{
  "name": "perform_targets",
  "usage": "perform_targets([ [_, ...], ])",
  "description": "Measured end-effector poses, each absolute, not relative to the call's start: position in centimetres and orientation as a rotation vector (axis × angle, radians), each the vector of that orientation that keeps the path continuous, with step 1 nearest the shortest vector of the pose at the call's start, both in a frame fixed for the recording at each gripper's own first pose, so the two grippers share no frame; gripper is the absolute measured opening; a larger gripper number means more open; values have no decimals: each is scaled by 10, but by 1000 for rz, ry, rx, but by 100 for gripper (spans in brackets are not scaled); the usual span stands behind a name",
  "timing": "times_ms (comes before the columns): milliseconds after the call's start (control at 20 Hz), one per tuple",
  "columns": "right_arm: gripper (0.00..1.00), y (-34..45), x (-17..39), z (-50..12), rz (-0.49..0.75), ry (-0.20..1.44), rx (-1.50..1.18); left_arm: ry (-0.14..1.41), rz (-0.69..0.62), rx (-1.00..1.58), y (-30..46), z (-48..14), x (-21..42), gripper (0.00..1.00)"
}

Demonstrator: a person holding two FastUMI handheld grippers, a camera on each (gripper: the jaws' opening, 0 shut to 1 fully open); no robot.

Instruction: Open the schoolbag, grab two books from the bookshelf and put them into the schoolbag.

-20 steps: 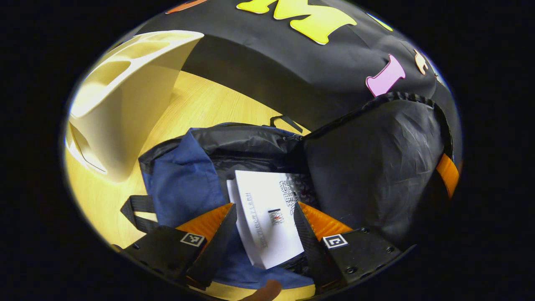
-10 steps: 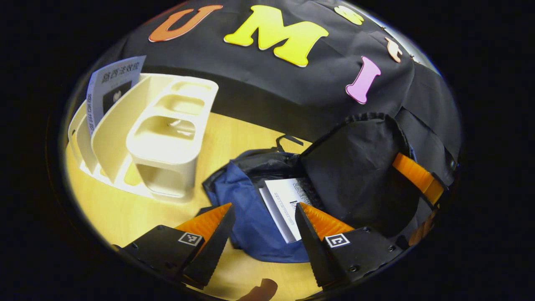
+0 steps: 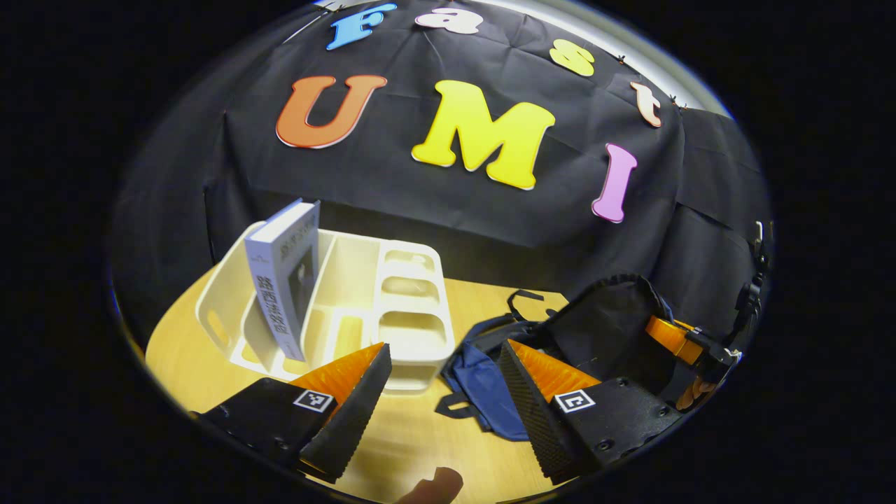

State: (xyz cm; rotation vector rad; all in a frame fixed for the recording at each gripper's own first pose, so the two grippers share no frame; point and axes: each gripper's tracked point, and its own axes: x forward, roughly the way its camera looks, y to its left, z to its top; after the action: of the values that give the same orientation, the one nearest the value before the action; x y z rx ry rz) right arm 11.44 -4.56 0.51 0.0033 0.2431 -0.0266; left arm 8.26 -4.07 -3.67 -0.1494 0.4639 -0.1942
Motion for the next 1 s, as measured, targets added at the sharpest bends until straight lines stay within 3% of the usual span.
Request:
perform_targets([
  [600,1,-47,110,1,-25,237,12,418,-69,-36,51,28,146,98],
  [1000,1,-52,111,-1,-11,227,17,554,17,39,103,17,210,98],
])
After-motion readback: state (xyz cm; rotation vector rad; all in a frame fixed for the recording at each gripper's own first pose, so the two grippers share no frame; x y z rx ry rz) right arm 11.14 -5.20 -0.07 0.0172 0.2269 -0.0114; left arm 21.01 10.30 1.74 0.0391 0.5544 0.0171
